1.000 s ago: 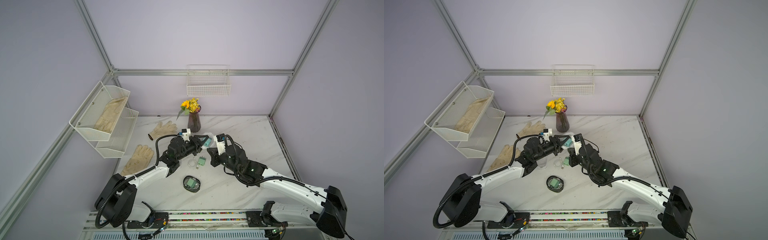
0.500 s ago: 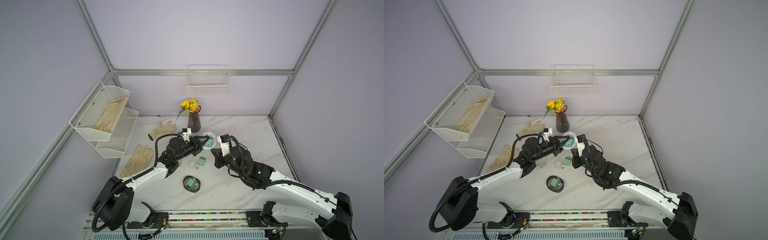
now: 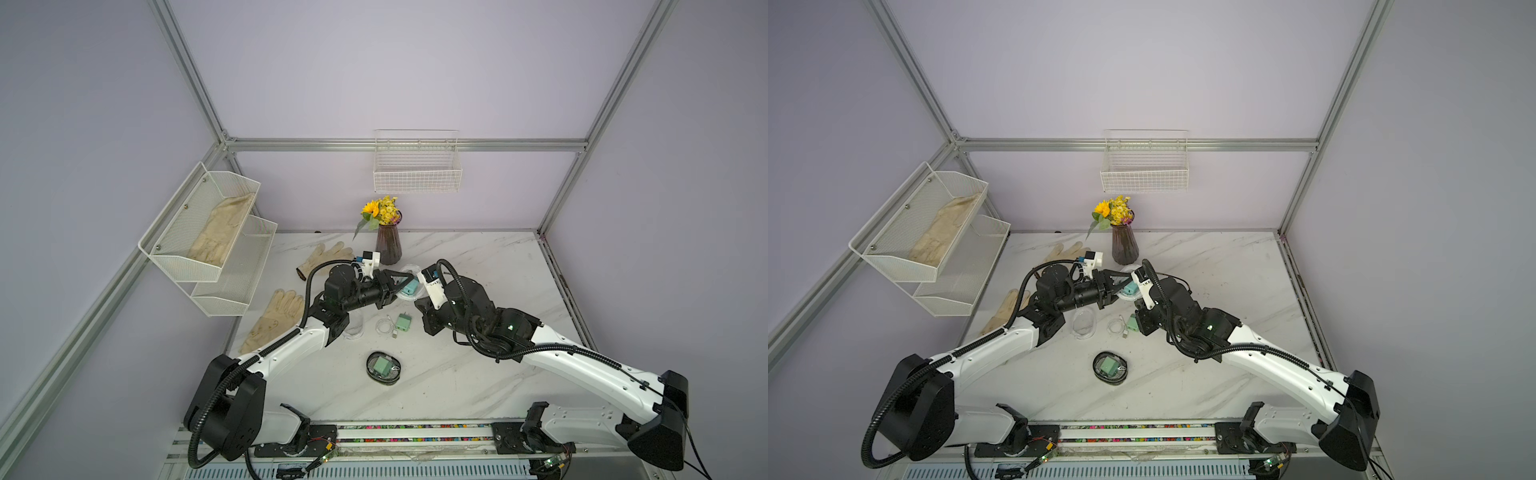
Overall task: Pack away charging kits
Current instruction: Zip the zipper on the storage bag.
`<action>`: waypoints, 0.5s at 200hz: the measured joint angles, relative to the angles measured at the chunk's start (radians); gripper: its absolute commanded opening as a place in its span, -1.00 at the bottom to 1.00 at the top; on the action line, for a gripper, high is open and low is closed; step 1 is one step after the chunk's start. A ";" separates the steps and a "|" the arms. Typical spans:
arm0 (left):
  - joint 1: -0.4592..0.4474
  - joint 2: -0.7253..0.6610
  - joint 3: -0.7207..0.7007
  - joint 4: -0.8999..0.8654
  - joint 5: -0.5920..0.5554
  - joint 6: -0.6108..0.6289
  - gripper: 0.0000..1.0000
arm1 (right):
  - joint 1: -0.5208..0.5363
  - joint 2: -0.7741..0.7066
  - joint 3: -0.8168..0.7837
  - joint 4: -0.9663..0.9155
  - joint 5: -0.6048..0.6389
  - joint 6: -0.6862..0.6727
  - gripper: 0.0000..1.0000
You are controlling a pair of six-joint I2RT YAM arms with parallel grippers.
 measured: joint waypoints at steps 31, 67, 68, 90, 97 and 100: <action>0.037 0.000 0.006 -0.020 0.088 0.045 -1.00 | -0.024 0.023 0.045 -0.060 -0.051 -0.034 -1.00; 0.078 -0.004 0.006 -0.054 0.156 0.101 -1.00 | -0.053 0.061 0.084 -0.104 -0.103 -0.070 -1.00; 0.079 -0.004 0.006 -0.055 0.156 0.101 -1.00 | -0.053 0.063 0.085 -0.105 -0.105 -0.072 -1.00; 0.093 -0.018 0.007 -0.086 0.185 0.145 -1.00 | -0.054 0.078 0.108 -0.129 -0.117 -0.090 -1.00; 0.097 -0.021 0.011 -0.095 0.196 0.155 -1.00 | -0.058 0.081 0.116 -0.138 -0.119 -0.097 -1.00; 0.098 -0.021 0.013 -0.098 0.200 0.160 -1.00 | -0.058 0.082 0.120 -0.142 -0.119 -0.100 -1.00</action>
